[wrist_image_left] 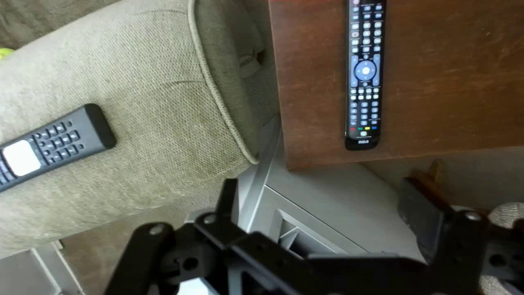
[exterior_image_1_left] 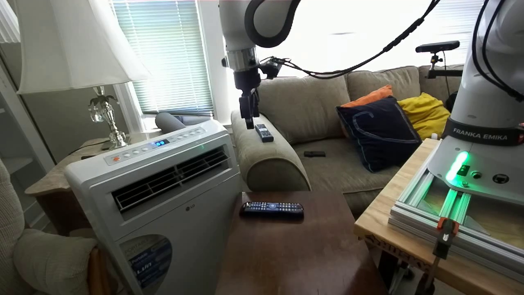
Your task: Pick up the black remote on the table and put it on the sofas armrest
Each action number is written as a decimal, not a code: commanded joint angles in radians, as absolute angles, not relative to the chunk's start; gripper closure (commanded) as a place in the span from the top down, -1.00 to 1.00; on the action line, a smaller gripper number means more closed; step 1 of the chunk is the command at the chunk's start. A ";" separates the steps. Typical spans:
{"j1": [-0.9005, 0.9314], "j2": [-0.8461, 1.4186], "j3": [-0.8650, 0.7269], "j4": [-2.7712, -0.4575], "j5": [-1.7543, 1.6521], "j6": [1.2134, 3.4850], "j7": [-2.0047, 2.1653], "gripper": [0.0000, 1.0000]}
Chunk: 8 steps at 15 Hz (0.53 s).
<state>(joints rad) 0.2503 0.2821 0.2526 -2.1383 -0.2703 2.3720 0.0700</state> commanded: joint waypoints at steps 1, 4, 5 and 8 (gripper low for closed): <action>0.286 0.338 0.246 -2.108 -0.269 2.350 0.019 1.00; 0.294 0.326 0.242 -2.132 -0.257 2.362 0.022 1.00; 0.294 0.326 0.243 -2.131 -0.257 2.357 0.017 1.00; 0.293 0.326 0.244 -2.129 -0.257 2.353 0.009 1.00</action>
<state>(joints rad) 0.2802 0.3269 0.2571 -2.1295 -0.2635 2.3531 0.0142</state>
